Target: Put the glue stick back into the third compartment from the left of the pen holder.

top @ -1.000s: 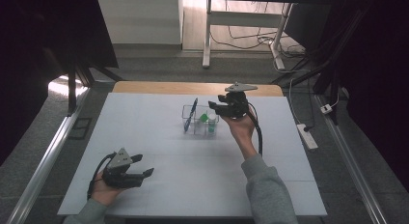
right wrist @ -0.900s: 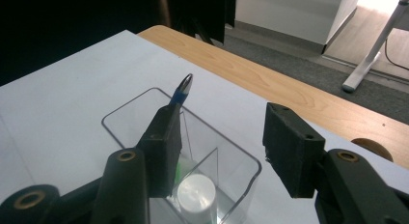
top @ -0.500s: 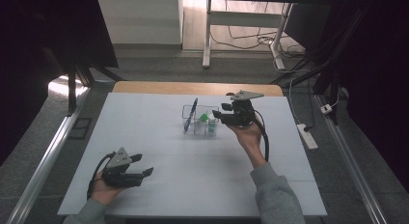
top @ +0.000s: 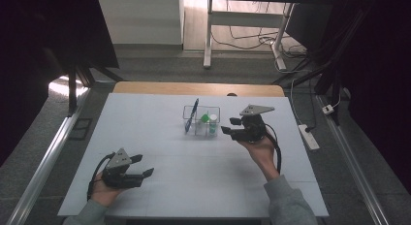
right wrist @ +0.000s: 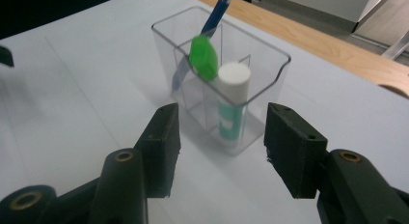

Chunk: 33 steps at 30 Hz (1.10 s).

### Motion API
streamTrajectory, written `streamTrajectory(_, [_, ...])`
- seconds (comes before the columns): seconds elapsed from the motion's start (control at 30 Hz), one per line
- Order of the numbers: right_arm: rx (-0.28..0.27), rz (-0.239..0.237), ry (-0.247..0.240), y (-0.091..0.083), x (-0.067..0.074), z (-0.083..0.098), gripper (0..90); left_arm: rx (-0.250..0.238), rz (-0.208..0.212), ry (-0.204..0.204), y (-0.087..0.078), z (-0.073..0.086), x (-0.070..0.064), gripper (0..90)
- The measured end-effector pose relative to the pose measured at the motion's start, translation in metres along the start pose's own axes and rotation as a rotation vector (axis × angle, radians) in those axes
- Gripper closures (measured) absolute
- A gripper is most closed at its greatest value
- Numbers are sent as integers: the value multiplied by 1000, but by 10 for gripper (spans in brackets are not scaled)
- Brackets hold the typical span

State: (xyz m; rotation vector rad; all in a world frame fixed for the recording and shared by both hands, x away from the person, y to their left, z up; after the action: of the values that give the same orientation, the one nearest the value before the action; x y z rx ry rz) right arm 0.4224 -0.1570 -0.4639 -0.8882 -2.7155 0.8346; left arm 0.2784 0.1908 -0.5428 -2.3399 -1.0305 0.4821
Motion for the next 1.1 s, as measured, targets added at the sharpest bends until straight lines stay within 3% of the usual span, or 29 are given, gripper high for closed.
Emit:
streamTrajectory(0.53, [38, -37, 20, -37, 6, 60, 445, 1, -2, -5, 0, 0, 0, 313])
streamTrajectory(1.1, [68, 9, 22, -71, 2, 111, 425, 2, -4, 1, 0, 0, -1, 312])
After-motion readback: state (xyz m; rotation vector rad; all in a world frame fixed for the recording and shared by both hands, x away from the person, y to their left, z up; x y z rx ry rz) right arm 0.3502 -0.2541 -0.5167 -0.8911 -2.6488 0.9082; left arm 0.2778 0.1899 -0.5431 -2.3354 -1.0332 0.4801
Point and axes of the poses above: each handheld gripper's, and its own axes: y roughly forward along the jaws, z roughly out of its underside, x roughly to its left, the point moved 5 cm from there along y, roughly forward along the jaws, and after that the axes turned 3 degrees about -y, right-handed, at the moved point
